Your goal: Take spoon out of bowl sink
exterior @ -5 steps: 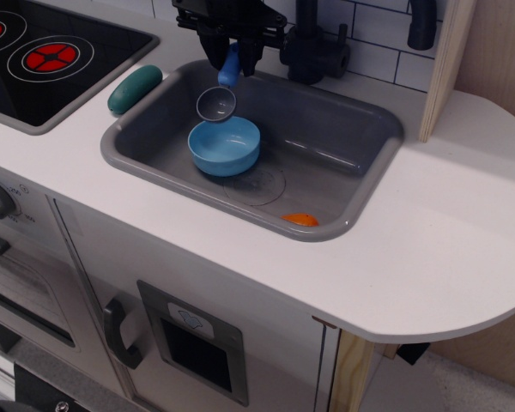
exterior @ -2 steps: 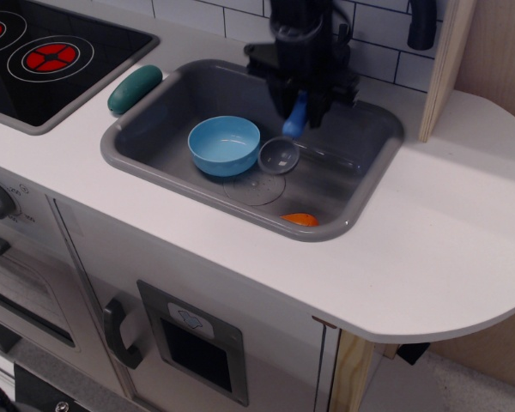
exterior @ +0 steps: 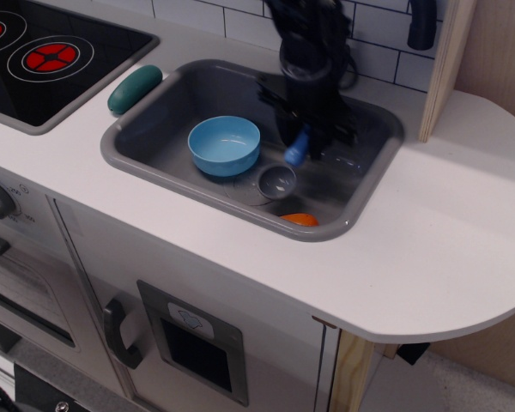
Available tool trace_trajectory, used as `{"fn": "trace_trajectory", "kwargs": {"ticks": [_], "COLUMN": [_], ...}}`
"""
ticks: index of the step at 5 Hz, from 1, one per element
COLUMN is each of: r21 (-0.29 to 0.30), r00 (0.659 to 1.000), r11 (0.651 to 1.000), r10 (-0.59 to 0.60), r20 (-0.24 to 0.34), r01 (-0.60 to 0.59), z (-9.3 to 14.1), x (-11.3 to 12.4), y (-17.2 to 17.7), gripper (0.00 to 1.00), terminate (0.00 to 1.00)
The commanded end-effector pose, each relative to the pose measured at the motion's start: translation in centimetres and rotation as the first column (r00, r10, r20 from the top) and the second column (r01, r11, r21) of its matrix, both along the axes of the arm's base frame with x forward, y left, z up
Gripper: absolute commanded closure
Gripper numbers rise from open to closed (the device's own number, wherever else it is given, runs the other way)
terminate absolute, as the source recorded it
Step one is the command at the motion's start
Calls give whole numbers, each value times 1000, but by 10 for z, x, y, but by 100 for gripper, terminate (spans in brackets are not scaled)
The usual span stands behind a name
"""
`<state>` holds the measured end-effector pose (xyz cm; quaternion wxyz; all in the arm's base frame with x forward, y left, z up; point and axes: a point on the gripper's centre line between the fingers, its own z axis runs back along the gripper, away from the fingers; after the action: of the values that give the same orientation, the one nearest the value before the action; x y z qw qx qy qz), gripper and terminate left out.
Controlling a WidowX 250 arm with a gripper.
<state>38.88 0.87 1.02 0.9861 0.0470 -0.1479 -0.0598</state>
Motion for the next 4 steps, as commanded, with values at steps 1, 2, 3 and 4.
{"fn": "trace_trajectory", "kwargs": {"ticks": [1, 2, 3, 4], "r21": [30, 20, -21, -71], "r00": [999, 999, 999, 999], "r11": [999, 1000, 1000, 997], "r10": [-38, -23, -23, 17], "r20": [8, -23, -40, -31], "r01": [38, 24, 23, -19], "z": [1, 2, 14, 37], "x": [14, 17, 18, 20], "y": [-10, -10, -3, 7], "gripper": [0, 0, 0, 0], "terminate": [0, 0, 0, 0]}}
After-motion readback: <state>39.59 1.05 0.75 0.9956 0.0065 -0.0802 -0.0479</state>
